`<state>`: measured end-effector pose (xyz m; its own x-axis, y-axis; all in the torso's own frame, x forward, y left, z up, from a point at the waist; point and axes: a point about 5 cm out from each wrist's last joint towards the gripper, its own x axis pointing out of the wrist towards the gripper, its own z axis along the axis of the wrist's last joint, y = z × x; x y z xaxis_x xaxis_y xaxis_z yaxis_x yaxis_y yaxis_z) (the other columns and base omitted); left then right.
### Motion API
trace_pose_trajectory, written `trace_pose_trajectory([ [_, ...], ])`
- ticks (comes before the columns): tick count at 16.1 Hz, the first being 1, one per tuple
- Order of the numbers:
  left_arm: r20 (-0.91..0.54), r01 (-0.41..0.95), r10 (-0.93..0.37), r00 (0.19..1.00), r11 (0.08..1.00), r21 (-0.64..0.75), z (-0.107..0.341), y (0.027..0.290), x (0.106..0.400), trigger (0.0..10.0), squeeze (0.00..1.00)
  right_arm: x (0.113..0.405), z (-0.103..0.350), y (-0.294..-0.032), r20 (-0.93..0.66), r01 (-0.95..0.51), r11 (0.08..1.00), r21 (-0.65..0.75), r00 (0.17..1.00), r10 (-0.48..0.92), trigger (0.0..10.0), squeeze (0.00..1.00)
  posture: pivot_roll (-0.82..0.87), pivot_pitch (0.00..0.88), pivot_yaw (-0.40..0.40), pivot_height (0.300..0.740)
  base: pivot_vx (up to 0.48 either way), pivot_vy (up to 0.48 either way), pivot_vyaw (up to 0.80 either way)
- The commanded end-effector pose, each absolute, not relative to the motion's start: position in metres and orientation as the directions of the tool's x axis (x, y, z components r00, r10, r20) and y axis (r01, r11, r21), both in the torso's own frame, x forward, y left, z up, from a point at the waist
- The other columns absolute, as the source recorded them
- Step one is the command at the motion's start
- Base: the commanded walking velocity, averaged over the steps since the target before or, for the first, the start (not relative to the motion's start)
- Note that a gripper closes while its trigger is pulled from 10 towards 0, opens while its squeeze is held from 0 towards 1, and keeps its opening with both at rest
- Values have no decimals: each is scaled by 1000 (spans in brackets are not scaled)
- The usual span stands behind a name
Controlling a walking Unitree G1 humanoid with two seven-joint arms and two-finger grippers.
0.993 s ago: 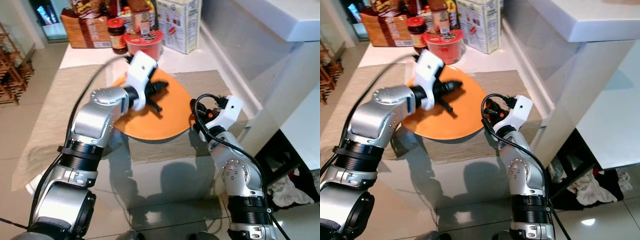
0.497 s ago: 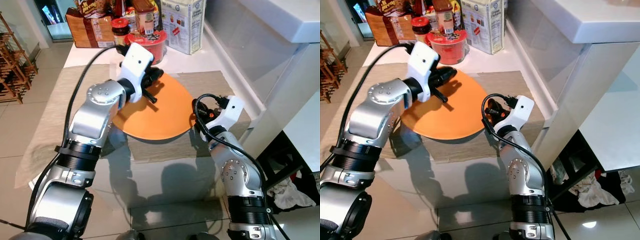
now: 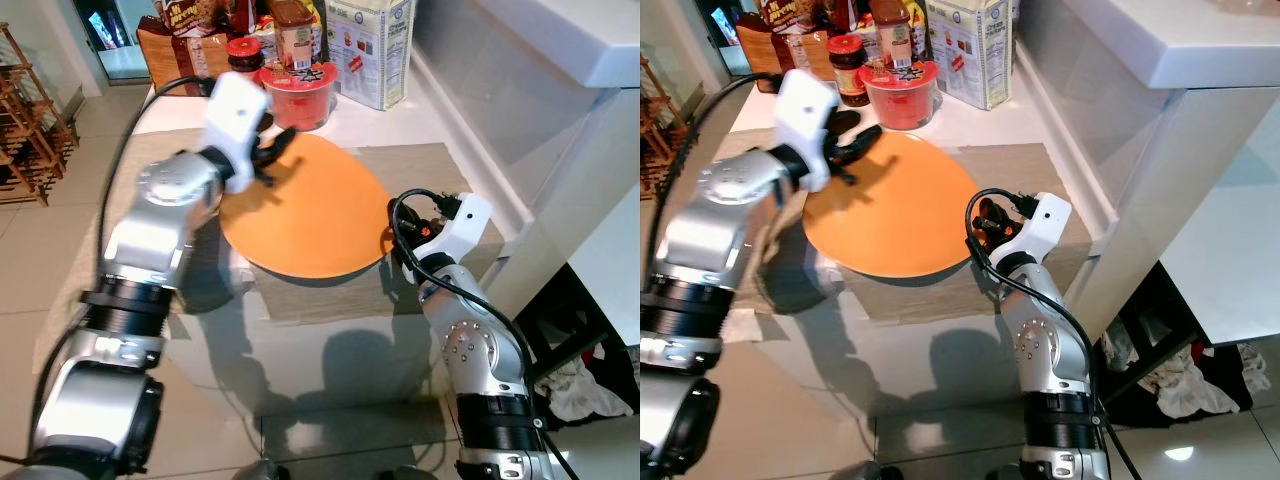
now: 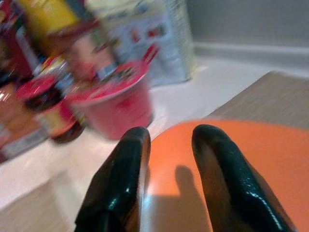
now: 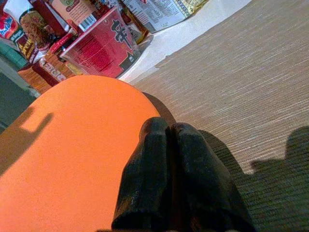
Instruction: Setting the table
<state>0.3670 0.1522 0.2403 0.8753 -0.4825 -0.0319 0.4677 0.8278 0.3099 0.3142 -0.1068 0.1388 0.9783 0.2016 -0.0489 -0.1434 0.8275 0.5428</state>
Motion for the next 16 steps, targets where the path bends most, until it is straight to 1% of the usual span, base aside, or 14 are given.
trace_pose_trajectory([
  [1,-50,427,-433,900,850,308,240,169,370,10000,1000,308,120,-111,-138,-82,849,522,974,179,0,0,-46,27,42,727,0,0,0],
  [3,-68,372,-369,927,880,294,239,194,374,10000,1000,307,118,-113,-141,-79,851,519,974,177,0,0,-44,28,41,727,0,0,0],
  [5,-64,345,-340,938,902,260,244,210,376,10000,1000,306,117,-113,-145,-77,852,518,974,175,0,0,-41,31,41,727,0,0,0],
  [7,-62,329,-324,944,914,238,246,216,377,10000,1000,306,117,-113,-145,-76,852,519,974,175,0,0,-40,31,41,727,0,0,0],
  [8,-67,331,-325,943,921,207,248,220,378,10000,1000,306,117,-112,-145,-77,851,520,974,176,0,0,-38,31,40,727,0,0,0],
  [9,-72,342,-335,940,930,136,250,224,380,10000,1000,306,117,-112,-142,-80,850,520,974,178,0,0,-37,33,39,727,0,0,0],
  [10,-74,345,-339,938,933,103,251,226,380,10000,137,306,117,-111,-141,-81,850,520,974,179,0,0,-37,33,39,727,0,0,0],
  [11,-72,366,-363,929,930,35,248,227,379,10000,0,306,117,-112,-139,-82,851,519,974,179,0,0,-37,33,40,727,0,0,0],
  [12,-72,381,-380,922,925,8,246,227,377,10000,0,306,118,-112,-138,-83,851,518,974,179,0,0,-40,35,43,727,0,0,0],
  [13,-75,431,-434,898,901,-48,239,227,370,10000,0,305,118,-113,-136,-84,853,515,974,178,0,0,-40,37,43,727,0,0,0],
  [14,-80,449,-455,887,890,-76,235,228,366,10000,0,304,118,-113,-136,-84,854,514,975,178,0,0,-38,39,44,727,0,0,0],
  [16,-98,472,-495,863,860,-193,229,233,358,10000,0,303,116,-114,-141,-81,855,512,974,177,0,0,-36,41,44,727,0,0,0],
])
